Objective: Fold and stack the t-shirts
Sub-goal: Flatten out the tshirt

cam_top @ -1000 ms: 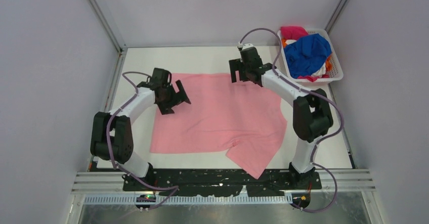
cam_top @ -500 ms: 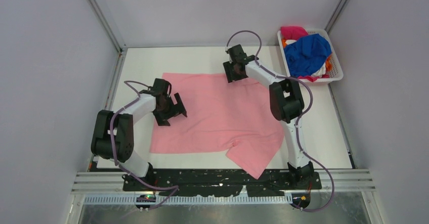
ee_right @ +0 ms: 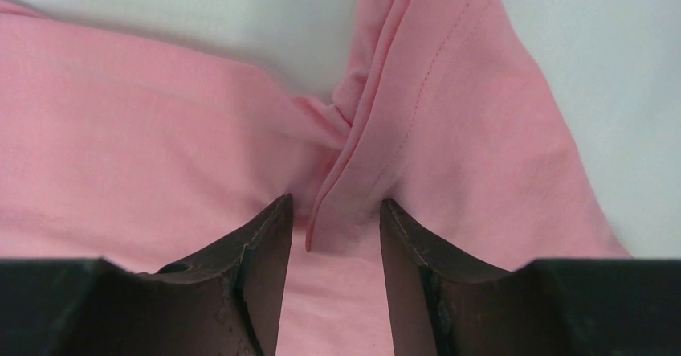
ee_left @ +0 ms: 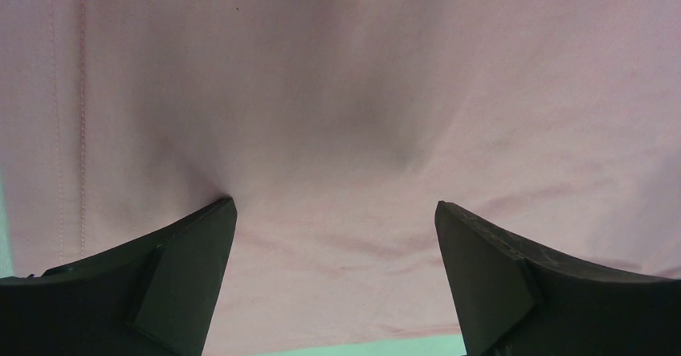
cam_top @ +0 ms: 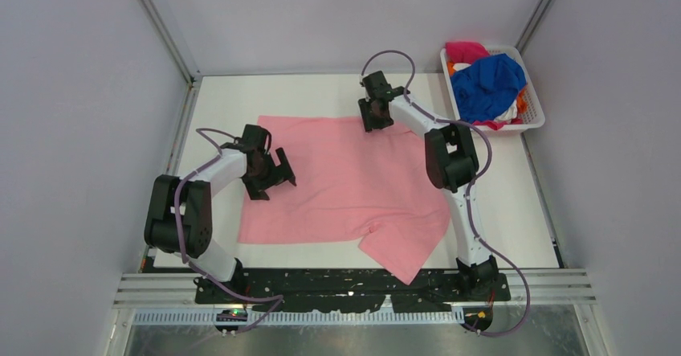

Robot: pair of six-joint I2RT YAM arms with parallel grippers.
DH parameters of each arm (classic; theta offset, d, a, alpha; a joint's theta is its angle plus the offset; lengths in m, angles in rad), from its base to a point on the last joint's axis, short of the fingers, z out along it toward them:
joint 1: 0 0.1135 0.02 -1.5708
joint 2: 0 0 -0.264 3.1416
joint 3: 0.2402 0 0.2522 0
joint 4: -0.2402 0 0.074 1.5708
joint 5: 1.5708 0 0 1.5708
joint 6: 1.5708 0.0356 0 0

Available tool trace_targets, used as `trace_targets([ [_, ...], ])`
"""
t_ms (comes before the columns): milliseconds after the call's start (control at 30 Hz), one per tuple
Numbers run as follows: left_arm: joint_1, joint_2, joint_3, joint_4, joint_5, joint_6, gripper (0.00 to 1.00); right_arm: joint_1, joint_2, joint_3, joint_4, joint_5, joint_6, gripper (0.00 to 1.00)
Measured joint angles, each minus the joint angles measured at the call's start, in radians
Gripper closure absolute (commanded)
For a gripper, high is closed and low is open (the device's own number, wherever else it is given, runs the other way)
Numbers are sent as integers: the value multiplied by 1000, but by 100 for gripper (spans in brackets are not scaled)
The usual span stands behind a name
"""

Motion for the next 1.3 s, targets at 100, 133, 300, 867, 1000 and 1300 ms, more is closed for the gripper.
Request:
trace_targets([
  [100, 0, 0, 0, 0, 0, 0, 0, -2, 5, 2, 0, 0, 6, 63],
  [133, 0, 0, 0, 0, 0, 0, 0, -2, 5, 2, -1, 1, 9, 65],
  [300, 0, 0, 1, -2, -3, 0, 0, -6, 6, 5, -4, 8, 18, 70],
  [867, 6, 8, 14, -32, -61, 0, 0, -75, 5, 10, -3, -27, 18, 95],
  [1000, 6, 13, 18, -38, -64, 0, 0, -77, 5, 10, 1, -47, 12, 95],
  [1300, 6, 22, 31, -56, -78, 3, 0, -82, 5, 71, -5, 57, -142, 95],
])
